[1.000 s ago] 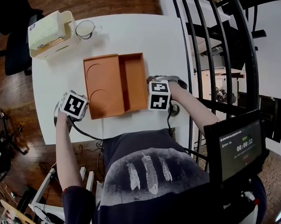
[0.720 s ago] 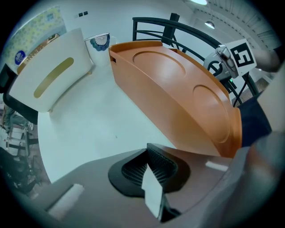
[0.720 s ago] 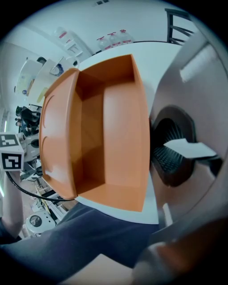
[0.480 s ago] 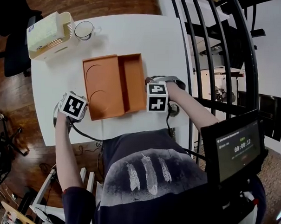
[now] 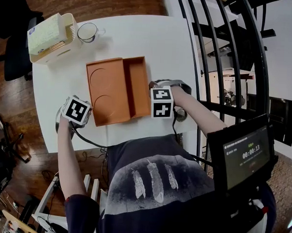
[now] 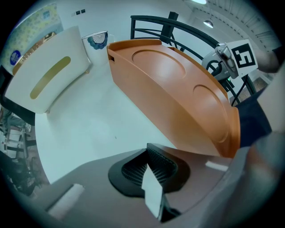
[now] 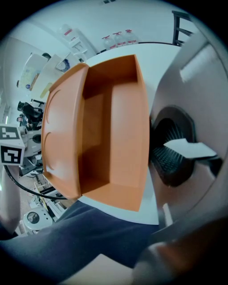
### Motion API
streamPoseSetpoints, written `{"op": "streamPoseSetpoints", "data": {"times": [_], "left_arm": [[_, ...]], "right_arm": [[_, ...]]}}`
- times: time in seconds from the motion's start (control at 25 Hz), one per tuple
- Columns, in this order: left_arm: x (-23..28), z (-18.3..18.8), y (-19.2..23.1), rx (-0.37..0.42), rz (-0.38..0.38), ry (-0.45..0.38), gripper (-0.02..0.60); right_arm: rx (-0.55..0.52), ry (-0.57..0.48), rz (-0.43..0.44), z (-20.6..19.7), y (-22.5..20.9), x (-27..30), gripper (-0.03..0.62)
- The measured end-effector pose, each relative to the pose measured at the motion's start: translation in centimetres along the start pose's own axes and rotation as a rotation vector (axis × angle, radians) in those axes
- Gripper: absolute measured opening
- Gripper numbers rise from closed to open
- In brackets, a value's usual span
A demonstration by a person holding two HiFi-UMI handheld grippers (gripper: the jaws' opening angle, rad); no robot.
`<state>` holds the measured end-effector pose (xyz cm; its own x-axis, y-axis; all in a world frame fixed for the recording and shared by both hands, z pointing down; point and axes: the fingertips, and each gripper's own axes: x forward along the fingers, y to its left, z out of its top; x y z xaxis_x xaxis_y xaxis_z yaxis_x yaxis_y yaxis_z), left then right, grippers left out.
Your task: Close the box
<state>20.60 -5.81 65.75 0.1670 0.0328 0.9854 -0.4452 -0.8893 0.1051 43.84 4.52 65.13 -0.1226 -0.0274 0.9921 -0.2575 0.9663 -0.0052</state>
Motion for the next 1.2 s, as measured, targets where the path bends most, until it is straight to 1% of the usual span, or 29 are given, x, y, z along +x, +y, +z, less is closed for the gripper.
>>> {"op": "streamPoseSetpoints", "data": {"times": [0.24, 0.4, 0.68, 0.8, 1.08, 1.2], "left_arm": [[0.0, 0.0, -0.1, -0.003, -0.001, -0.003, 0.017], [0.3, -0.3, -0.6, -0.005, -0.027, 0.000, 0.017], [0.4, -0.3, -0.8, -0.008, -0.040, -0.009, 0.017], [0.6, -0.4, -1.1, -0.017, -0.063, -0.013, 0.017], [-0.3, -0.1, -0.1, 0.015, -0.017, -0.009, 0.017], [-0.3, 0.0, -0.2, 0.015, -0.020, -0.017, 0.017]], "right_arm": [[-0.014, -0.012, 0.001, 0.9, 0.0, 0.0, 0.005], [-0.011, -0.025, 0.007, 1.4, 0.2, -0.2, 0.005], [-0.027, -0.034, -0.001, 2.4, -0.1, -0.3, 0.005], [-0.033, -0.028, -0.004, 2.4, -0.1, -0.3, 0.005], [-0.045, -0.034, -0.014, 3.2, -0.4, -0.6, 0.005], [-0.051, -0.038, -0.014, 3.5, -0.3, -0.7, 0.005]]}}
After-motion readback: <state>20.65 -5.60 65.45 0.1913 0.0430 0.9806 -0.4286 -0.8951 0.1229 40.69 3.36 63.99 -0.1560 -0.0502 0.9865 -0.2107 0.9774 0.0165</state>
